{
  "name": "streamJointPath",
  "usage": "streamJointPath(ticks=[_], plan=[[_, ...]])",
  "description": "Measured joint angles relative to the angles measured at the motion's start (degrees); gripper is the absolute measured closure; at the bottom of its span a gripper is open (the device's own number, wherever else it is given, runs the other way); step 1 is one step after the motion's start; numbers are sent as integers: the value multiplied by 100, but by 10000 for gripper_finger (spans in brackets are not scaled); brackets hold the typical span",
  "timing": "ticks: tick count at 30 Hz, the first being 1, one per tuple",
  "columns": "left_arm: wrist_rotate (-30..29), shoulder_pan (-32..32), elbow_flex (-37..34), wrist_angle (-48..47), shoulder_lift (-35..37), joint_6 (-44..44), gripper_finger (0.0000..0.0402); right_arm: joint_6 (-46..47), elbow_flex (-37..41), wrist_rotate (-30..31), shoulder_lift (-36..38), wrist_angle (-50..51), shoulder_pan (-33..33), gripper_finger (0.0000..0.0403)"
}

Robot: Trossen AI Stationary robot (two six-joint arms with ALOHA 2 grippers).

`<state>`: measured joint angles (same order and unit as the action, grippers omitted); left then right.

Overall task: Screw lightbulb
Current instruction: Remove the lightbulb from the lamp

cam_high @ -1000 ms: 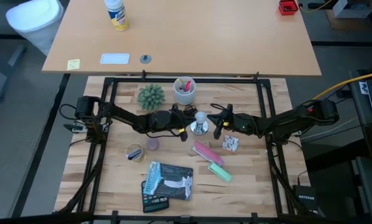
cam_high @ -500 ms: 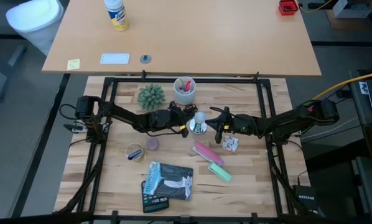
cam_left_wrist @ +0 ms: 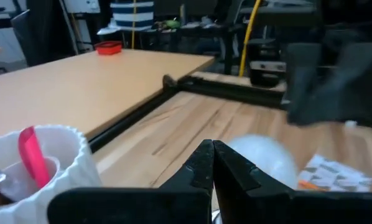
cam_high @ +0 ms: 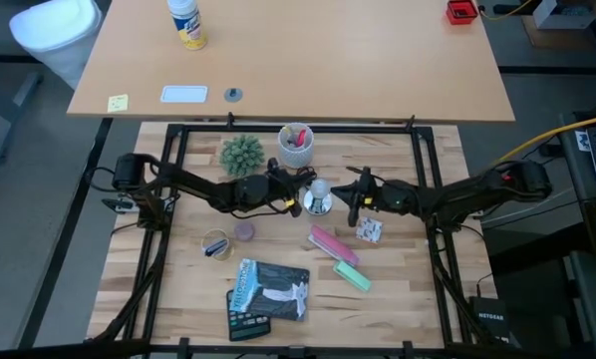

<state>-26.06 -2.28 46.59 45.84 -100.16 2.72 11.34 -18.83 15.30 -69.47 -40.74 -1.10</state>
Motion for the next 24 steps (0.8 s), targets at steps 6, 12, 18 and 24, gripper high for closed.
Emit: streamJointPath(ticks=[6, 12, 18, 24], plan=[[582, 288, 0, -49, 64, -1, 401, -134, -2, 741, 231, 34, -7, 375], [922, 457, 0, -243, -111, 14, 401, -134, -2, 979, -166, 24, -7, 375], [656, 366, 0, -172, -395, 188, 401, -72, -2, 962, -498, -62, -7, 375], [297, 242, 0, -146, -437, 288, 401, -36, -2, 725, -575, -155, -5, 375]])
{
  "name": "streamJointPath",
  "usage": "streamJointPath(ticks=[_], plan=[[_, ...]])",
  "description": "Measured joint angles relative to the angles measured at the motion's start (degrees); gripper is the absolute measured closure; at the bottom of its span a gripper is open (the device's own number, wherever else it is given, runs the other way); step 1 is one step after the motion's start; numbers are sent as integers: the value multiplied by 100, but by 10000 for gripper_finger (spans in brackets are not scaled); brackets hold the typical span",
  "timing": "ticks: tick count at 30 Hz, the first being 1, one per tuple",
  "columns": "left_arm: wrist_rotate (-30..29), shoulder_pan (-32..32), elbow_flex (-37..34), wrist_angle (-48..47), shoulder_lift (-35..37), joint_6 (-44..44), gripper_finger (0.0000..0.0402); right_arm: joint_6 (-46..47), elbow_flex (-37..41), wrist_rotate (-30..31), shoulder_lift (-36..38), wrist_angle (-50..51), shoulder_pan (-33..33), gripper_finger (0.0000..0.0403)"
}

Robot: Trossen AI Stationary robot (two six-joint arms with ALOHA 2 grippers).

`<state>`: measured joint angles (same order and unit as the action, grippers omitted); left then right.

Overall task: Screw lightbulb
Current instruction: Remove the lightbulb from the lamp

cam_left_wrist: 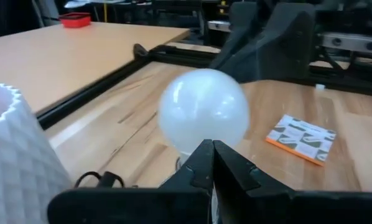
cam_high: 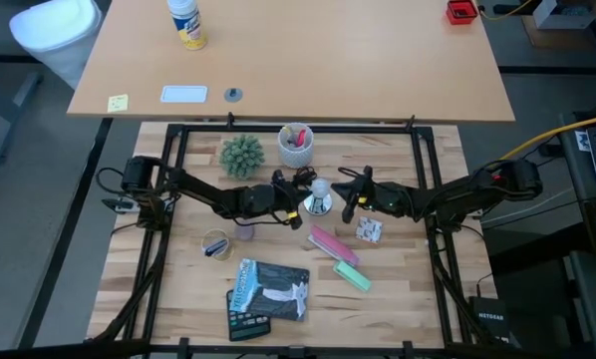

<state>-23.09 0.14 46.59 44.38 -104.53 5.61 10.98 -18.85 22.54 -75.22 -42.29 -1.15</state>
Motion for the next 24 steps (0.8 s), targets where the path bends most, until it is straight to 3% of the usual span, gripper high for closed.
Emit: streamJointPath(ticks=[13, 24], plan=[[-554, -41, 0, -22, 0, 63, 401, 277, 0, -864, 2, 10, 4, 375], [-629, -251, 0, 114, 0, 286, 402, 339, 0, -1069, 7, -303, 4, 375]])
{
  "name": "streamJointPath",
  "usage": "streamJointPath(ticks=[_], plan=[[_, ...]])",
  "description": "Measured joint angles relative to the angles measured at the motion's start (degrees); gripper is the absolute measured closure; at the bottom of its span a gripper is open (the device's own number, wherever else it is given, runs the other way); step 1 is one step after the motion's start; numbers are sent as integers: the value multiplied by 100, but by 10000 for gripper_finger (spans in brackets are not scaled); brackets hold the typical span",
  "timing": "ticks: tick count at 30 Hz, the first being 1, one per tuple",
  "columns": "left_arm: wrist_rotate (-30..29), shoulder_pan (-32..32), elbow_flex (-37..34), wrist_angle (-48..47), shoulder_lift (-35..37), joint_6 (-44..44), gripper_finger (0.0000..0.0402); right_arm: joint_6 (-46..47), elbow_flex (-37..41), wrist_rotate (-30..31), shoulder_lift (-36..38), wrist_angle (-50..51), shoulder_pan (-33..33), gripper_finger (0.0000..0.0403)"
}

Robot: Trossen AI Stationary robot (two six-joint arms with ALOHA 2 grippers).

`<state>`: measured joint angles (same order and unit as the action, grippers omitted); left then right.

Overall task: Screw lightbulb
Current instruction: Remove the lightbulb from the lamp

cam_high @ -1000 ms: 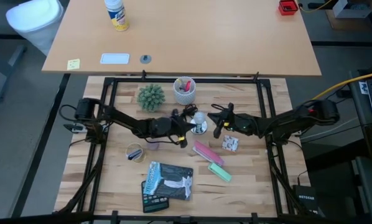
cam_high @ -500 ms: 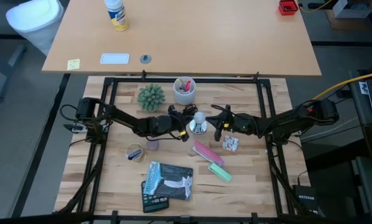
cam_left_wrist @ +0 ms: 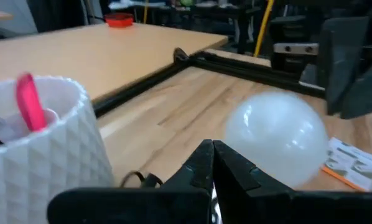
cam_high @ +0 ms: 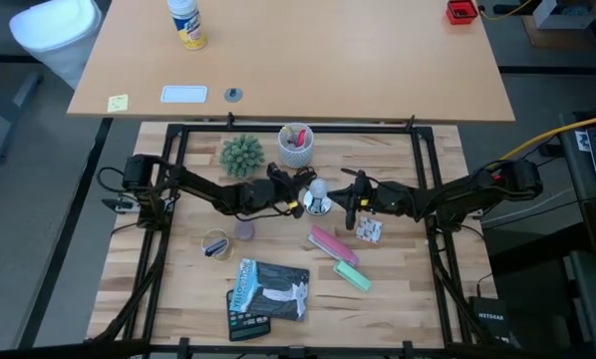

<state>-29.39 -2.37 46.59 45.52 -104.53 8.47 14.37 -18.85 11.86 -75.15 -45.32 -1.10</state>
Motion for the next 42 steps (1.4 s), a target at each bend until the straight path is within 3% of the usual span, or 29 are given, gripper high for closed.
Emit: streamJointPath(ticks=[5, 13, 17, 34, 39, 42], plan=[[-39, 115, -2, 32, 247, -286, 401, -266, 0, 51, 111, -413, 0, 375], [101, 580, 0, -27, 430, -440, 401, -435, 0, 1120, 250, -301, -7, 375], [385, 711, -2, -301, 377, -469, 401, -435, 0, 1308, 112, -127, -7, 375], [370, 331, -4, -183, -11, -255, 401, -183, -334, 1011, -753, -119, -15, 375], [-153, 323, -7, -178, -11, -260, 402, 3, -334, 930, -751, 21, 5, 375], [-422, 313, 4, -140, -11, -262, 401, 40, -337, 514, -769, 134, 102, 375]])
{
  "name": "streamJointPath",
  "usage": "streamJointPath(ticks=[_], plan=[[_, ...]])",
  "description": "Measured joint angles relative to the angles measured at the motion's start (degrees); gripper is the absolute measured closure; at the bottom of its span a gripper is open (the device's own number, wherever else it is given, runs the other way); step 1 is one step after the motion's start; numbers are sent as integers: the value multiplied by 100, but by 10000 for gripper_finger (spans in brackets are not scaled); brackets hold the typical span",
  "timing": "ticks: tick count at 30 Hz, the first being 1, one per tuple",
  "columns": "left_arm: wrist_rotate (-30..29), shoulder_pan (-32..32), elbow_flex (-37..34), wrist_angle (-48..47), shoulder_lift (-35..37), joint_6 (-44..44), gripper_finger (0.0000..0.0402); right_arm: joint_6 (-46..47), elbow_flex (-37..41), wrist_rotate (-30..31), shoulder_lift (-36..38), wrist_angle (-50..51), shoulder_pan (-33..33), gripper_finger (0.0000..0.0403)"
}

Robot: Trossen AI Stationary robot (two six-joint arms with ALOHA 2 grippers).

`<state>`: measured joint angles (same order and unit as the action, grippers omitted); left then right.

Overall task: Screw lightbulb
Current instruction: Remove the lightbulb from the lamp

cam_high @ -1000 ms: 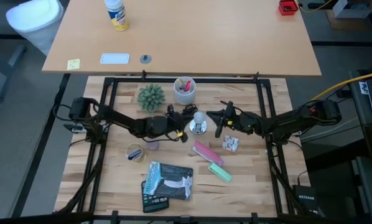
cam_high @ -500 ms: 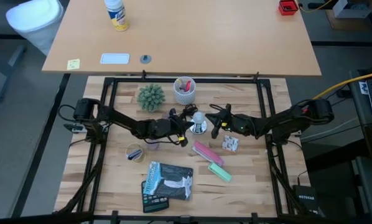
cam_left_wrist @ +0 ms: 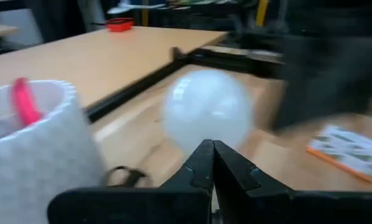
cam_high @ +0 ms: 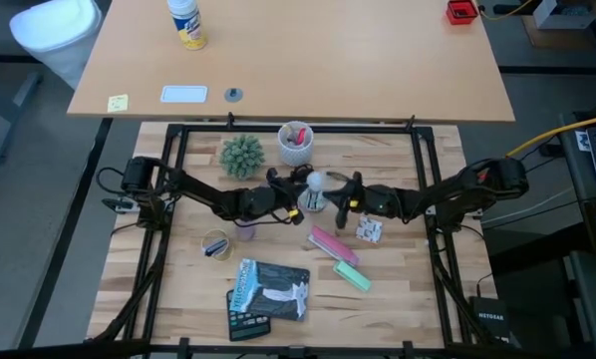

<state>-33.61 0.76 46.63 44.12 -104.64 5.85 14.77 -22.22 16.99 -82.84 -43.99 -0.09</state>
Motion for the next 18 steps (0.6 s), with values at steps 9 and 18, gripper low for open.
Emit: streamJointPath(ticks=[9, 18], plan=[[-94, -92, -4, -147, 0, 234, 401, -26, -4, -43, 7, -88, 327, 375], [-192, 168, -4, -162, 76, -46, 401, -354, -2, 592, 85, -381, 351, 375]])
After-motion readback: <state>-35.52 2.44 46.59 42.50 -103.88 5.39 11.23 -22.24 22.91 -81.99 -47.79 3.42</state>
